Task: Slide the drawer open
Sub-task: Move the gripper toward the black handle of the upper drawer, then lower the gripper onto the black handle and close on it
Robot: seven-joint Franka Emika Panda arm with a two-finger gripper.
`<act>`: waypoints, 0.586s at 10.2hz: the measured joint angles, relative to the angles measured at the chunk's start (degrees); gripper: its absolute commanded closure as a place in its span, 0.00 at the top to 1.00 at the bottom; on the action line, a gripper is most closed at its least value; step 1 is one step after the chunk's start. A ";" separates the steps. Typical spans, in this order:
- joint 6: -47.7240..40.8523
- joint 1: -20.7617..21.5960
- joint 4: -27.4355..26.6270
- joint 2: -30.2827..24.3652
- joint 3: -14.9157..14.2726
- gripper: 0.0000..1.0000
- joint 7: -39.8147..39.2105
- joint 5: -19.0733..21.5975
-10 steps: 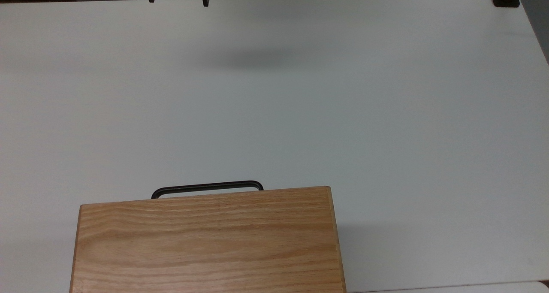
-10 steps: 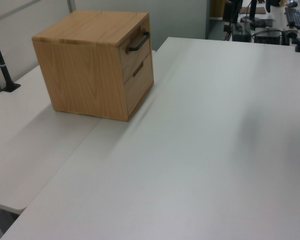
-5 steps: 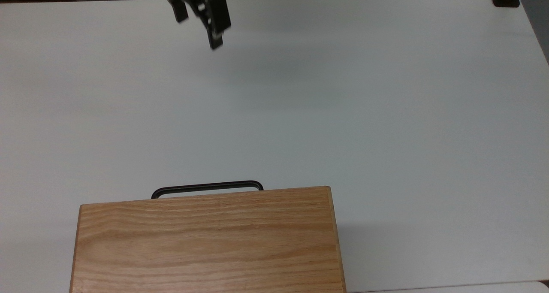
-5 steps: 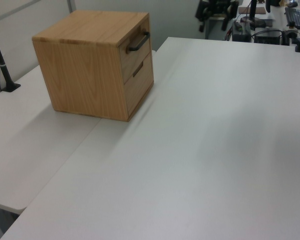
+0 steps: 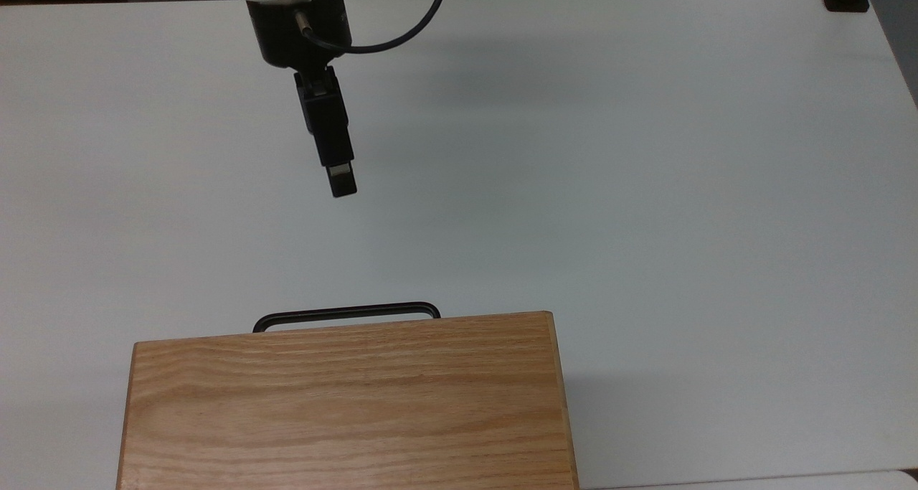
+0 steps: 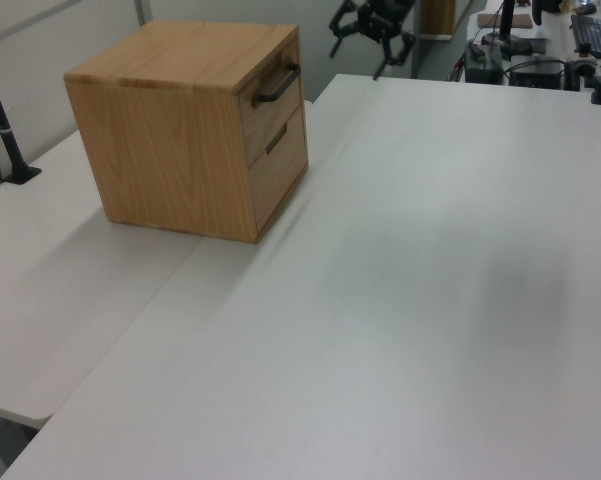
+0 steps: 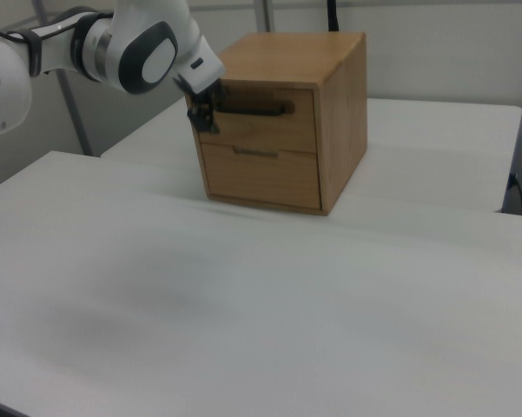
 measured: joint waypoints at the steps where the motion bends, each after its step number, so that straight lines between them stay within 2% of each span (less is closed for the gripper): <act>1: 3.91 0.23 1.66 1.20 0.00 0.34 0.35 0.12; 3: 13.33 0.48 2.80 3.46 0.11 0.36 0.40 0.14; 6: 18.65 0.73 3.69 7.88 0.24 0.36 0.40 0.14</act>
